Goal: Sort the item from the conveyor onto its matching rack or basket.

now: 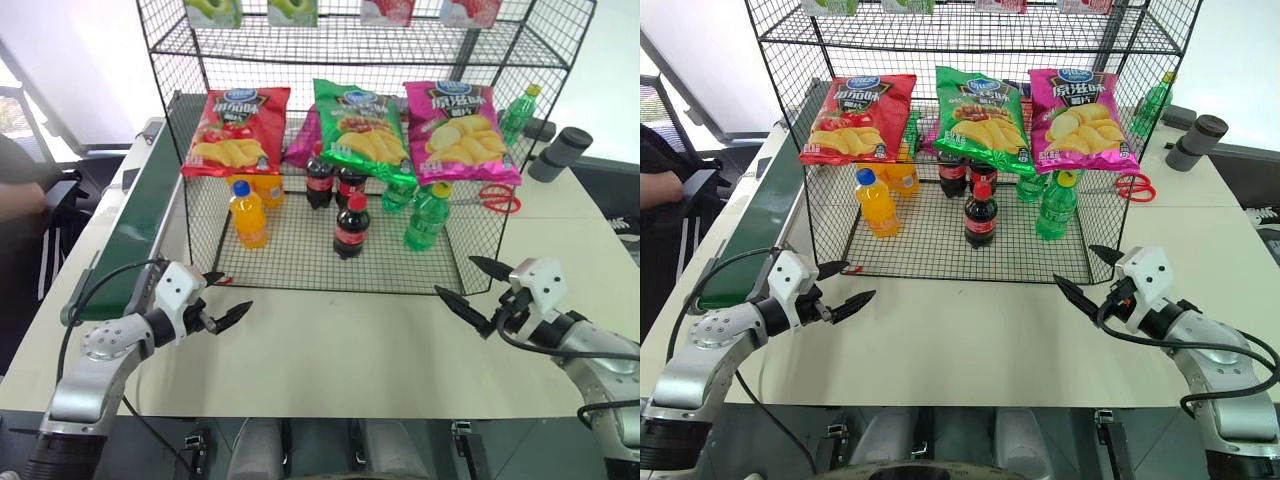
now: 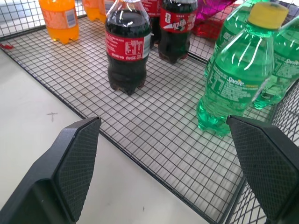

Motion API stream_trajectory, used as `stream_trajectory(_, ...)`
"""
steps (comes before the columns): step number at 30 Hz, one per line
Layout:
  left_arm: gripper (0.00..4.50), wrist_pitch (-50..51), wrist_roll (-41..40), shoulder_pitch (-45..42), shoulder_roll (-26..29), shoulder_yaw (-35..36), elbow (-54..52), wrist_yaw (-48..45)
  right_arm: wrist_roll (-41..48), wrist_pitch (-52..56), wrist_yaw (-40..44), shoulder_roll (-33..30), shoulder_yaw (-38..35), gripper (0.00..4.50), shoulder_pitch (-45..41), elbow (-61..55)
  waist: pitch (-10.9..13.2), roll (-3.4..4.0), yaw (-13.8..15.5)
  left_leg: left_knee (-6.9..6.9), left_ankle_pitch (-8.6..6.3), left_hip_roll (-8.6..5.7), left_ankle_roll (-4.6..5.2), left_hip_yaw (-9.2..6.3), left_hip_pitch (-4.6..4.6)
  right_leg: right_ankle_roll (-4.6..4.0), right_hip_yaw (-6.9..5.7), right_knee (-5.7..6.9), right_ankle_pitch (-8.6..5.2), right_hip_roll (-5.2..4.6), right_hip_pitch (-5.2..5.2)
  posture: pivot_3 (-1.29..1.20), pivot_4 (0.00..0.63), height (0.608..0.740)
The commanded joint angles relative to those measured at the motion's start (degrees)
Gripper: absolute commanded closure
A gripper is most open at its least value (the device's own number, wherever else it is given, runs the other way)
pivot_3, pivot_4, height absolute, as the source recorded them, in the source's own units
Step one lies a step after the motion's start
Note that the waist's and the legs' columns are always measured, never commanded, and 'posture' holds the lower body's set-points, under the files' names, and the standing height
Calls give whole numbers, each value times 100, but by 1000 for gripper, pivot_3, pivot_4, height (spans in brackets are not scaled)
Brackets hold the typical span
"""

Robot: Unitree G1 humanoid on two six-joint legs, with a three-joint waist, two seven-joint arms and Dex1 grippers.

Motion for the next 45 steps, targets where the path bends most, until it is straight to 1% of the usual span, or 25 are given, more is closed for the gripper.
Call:
stream_trajectory(1, 0, -36, -80, 28, 8, 201, -191, 32, 2, -182, 31, 63, -11, 25, -63, -5, 0, 0, -2, 0, 0, 0, 0, 0, 0, 0, 0, 0, 0, 0, 0, 0, 150, 740)
stream_trajectory(16, 0, -45, -94, -10, -25, 246, -149, 40, -65, -212, -67, 195, 76, 25, -85, -59, 0, 0, 1, 1, 0, 0, 0, 0, 1, 0, 0, 2, 0, 1, 0, 0, 150, 740)
stream_trajectory(29, 0, -30, -92, -50, -30, 229, -157, 25, -161, -452, -12, 261, 166, 25, -37, 130, 0, 0, 0, 2, 0, 0, 0, 0, 1, 1, 0, 4, 0, 1, 0, 0, 150, 740)
stream_trajectory(40, 0, -53, -78, -142, -66, 213, -103, 37, -179, -336, -128, 271, 231, 25, -128, -4, 0, 0, -1, 3, 0, 0, 0, 0, 1, 1, 1, 4, 0, 9, 0, 0, 150, 740)
stream_trajectory(45, 0, 74, -240, -234, -110, 360, -85, 95, -162, -303, -161, 259, 244, 25, -137, -40, 0, 0, 1, 3, 0, 0, 0, 0, 1, 1, 1, 6, 0, 9, 0, 0, 150, 740)
